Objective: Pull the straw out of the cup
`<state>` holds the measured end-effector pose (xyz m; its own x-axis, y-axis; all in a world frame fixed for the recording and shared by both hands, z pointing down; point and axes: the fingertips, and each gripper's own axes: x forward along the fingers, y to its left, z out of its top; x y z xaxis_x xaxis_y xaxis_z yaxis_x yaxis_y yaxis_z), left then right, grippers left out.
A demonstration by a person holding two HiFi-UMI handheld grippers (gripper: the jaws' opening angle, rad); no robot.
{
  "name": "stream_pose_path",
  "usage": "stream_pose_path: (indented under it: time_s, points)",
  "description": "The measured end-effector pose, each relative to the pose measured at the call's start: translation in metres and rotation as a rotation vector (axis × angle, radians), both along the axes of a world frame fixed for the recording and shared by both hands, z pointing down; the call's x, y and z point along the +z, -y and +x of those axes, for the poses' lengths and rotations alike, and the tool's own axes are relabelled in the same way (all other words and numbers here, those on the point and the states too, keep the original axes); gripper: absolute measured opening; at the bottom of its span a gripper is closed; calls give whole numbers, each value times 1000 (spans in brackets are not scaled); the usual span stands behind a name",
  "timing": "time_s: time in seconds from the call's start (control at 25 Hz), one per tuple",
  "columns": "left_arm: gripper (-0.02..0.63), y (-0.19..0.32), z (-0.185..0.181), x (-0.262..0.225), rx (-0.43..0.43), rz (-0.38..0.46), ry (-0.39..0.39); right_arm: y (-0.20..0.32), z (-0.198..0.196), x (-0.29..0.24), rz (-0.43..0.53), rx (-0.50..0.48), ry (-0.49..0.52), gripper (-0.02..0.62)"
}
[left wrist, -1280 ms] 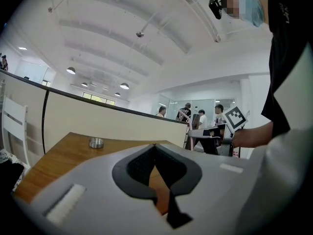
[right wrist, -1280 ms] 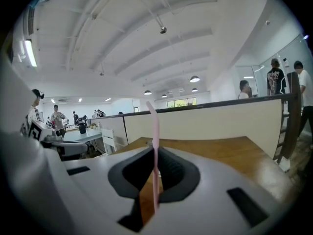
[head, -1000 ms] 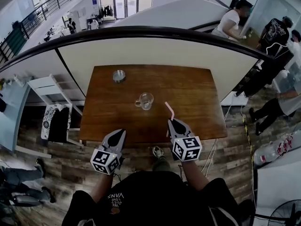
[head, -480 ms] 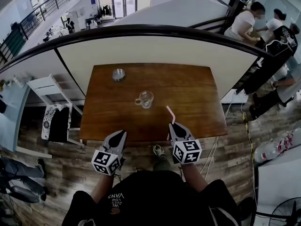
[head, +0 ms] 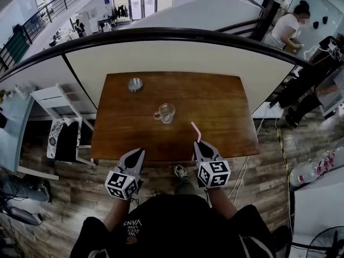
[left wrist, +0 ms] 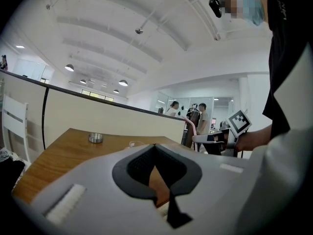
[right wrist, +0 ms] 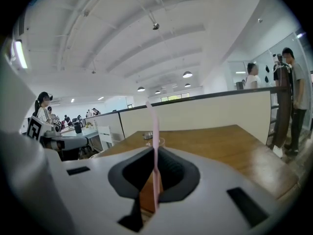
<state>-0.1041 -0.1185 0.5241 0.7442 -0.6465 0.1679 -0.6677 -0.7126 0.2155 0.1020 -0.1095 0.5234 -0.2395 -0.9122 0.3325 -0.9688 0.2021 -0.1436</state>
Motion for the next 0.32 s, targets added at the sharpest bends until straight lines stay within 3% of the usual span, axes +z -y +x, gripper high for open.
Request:
stream_pose_path:
  time_s: [0.32]
  points:
    - [11,1,3,4,-5,2,0,3,1,1,8,-7,0,31]
